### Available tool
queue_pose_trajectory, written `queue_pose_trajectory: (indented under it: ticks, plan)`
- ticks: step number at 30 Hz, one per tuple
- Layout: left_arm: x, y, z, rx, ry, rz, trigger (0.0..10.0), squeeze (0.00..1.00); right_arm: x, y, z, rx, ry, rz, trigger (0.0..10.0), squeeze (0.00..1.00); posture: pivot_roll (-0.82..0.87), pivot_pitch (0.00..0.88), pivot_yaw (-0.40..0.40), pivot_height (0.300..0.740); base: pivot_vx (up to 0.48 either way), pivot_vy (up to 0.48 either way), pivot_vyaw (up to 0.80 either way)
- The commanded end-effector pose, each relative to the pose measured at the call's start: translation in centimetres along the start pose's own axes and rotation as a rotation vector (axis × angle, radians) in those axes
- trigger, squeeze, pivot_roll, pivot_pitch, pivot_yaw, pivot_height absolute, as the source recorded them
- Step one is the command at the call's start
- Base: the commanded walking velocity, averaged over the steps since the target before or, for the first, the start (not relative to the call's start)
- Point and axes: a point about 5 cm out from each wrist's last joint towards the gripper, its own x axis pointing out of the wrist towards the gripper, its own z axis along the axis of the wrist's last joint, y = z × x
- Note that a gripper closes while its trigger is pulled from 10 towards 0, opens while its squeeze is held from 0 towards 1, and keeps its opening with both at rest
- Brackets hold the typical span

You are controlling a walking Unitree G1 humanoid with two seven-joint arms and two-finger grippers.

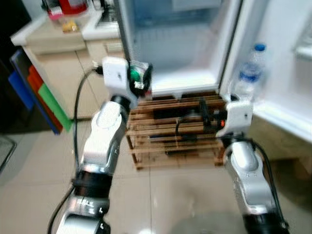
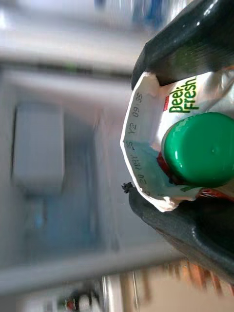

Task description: Restocking fridge

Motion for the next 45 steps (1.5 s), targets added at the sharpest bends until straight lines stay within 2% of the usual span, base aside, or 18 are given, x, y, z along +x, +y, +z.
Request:
queue_pose_trajectory:
  ticks: [1,4,6,7,11,14,23,27,32,41,43,45]
  plan:
    - [0.0,0.8,0.4,0.015,-0.015,0.006,10.0,0.0,0.1,0.9,0.1,0.027,-0.001,0.041,10.0,0.0,-0.15,0.0,0.112,0.74,0.0,0.0,0.0]
    - [0.1,0.6,0.1,-0.012,0.002,-0.031,10.0,0.0,-0.1,0.7,-0.2,0.083,0.026,0.048,10.0,0.0,-0.15,0.0,0.108,0.74,0.133,0.0,0.0]
    - [0.9,0.3,-0.1,0.04,0.01,-0.063,10.0,0.0,-0.2,0.4,-0.7,0.125,0.057,0.042,10.0,0.0,-0.14,0.0,0.106,0.74,0.48,0.0,0.0]
    - [1.6,0.5,0.1,0.036,0.011,-0.055,10.0,0.0,-0.2,0.4,-0.9,0.14,0.07,0.041,10.0,0.0,-0.15,0.0,0.108,0.74,0.48,0.0,0.0]
    - [2.5,1.0,0.4,-0.006,0.017,-0.035,10.0,0.0,-0.1,0.6,-0.9,0.161,0.073,0.062,10.0,0.0,-0.15,0.0,0.118,0.74,0.48,0.0,0.0]
    - [2.6,0.7,0.1,0.0,0.026,-0.07,10.0,0.0,-0.2,0.8,-1.0,0.177,0.082,0.084,10.0,0.0,-0.16,0.0,0.121,0.74,0.48,0.0,0.0]
    - [3.2,0.9,-0.1,-0.022,0.02,-0.059,10.0,0.0,-0.9,1.2,-1.2,0.176,0.118,0.171,10.0,0.0,-0.17,0.0,0.119,0.74,0.48,0.0,0.0]
    - [2.5,1.1,0.5,-0.092,-0.037,-0.045,10.0,0.0,-1.6,1.1,-1.4,0.181,0.142,0.216,10.0,0.0,-0.17,0.0,0.125,0.74,0.469,0.0,0.0]
    - [1.1,0.6,0.3,-0.041,-0.051,-0.059,10.0,0.0,-2.7,0.7,-1.3,0.18,0.152,0.235,10.0,0.0,-0.17,0.0,0.121,0.74,0.168,0.0,0.0]
    - [0.5,0.3,-0.1,-0.062,-0.028,-0.061,10.0,0.0,-3.7,0.7,-1.6,0.158,0.18,0.224,10.0,0.0,-0.17,0.0,0.121,0.74,0.0,0.0,0.15]
    - [0.4,0.2,-0.3,-0.063,-0.019,-0.068,10.0,0.0,-3.9,0.4,-1.6,0.144,0.18,0.2,10.0,0.0,-0.17,0.0,0.118,0.74,0.0,0.0,0.0]
    - [0.3,0.1,-0.4,-0.061,-0.014,-0.068,10.0,0.0,-4.9,-0.4,-1.5,0.13,0.185,0.162,10.0,0.0,-0.17,0.0,0.108,0.74,0.0,0.0,0.0]
